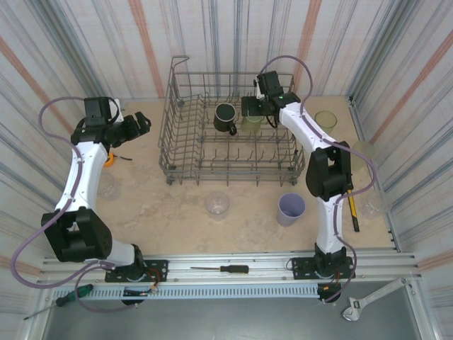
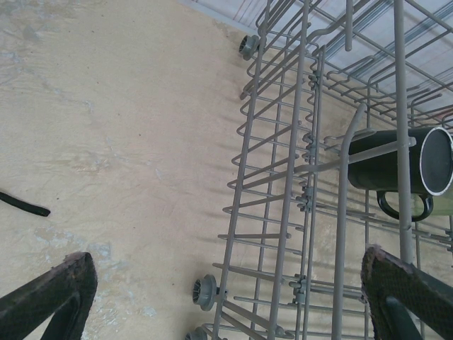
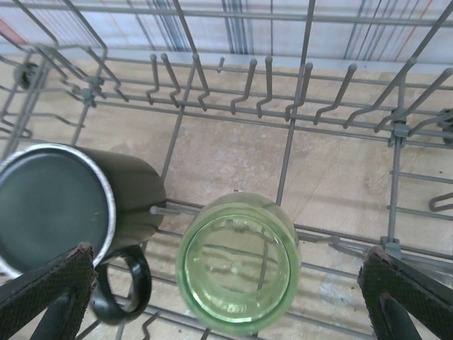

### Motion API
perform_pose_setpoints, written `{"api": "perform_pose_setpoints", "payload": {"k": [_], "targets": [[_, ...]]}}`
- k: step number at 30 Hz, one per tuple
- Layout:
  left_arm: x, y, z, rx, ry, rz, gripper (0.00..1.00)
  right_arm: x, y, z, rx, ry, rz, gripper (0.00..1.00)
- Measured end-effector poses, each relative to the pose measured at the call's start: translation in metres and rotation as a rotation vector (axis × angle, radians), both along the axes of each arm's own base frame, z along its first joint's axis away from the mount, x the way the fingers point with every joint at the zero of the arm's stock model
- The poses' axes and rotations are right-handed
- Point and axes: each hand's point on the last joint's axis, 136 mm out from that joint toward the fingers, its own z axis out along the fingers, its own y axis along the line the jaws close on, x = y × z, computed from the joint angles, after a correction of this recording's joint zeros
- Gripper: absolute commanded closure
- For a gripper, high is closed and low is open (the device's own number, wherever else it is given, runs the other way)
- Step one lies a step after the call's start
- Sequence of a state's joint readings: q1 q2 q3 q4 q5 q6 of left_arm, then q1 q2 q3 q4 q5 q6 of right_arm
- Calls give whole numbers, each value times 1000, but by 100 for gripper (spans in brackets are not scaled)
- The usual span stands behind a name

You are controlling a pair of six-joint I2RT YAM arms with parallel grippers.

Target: Load the cups into the dish rack

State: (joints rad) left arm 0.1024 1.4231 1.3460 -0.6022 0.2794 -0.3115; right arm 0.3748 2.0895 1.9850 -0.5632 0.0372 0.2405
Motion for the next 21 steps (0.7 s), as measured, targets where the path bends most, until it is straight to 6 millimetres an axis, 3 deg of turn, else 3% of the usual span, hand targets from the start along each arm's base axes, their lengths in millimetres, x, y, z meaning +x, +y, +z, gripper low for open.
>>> {"api": "perform_pose_setpoints", "payload": {"k": [6,9,21], "targets": [[0,0,0,0,-1,0,1,-19,-6,37,39,-38,-6,1],[0,0,0,-2,0,2,1,-33,-10,45,53,-37,-11,1],[0,0,0,-5,0,5,1,-83,-25,33,79,54,-32,1]]}}
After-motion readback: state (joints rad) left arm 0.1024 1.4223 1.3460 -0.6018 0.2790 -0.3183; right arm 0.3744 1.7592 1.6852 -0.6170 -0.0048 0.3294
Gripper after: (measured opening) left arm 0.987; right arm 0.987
